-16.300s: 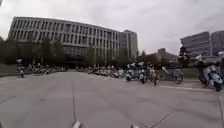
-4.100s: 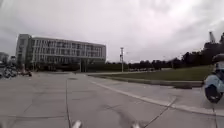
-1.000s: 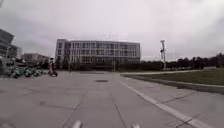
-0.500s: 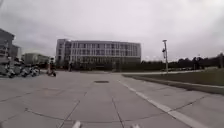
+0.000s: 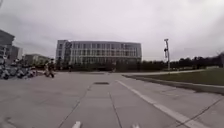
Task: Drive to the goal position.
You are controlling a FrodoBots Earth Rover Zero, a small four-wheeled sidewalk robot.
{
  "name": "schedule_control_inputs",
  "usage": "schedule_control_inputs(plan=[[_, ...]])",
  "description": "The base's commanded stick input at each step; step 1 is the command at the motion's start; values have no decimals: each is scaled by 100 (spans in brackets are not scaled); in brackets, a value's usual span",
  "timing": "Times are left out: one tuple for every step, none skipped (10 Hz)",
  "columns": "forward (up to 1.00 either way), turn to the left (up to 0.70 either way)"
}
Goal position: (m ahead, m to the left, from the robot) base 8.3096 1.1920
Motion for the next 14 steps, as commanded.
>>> schedule_control_inputs(plan=[[70, 2], [70, 2], [70, 2], [70, 3], [70, 3], [70, 2], [70, 3], [70, 2], [70, 2], [70, 3], [70, 3], [70, 2], [70, 3], [70, 2]])
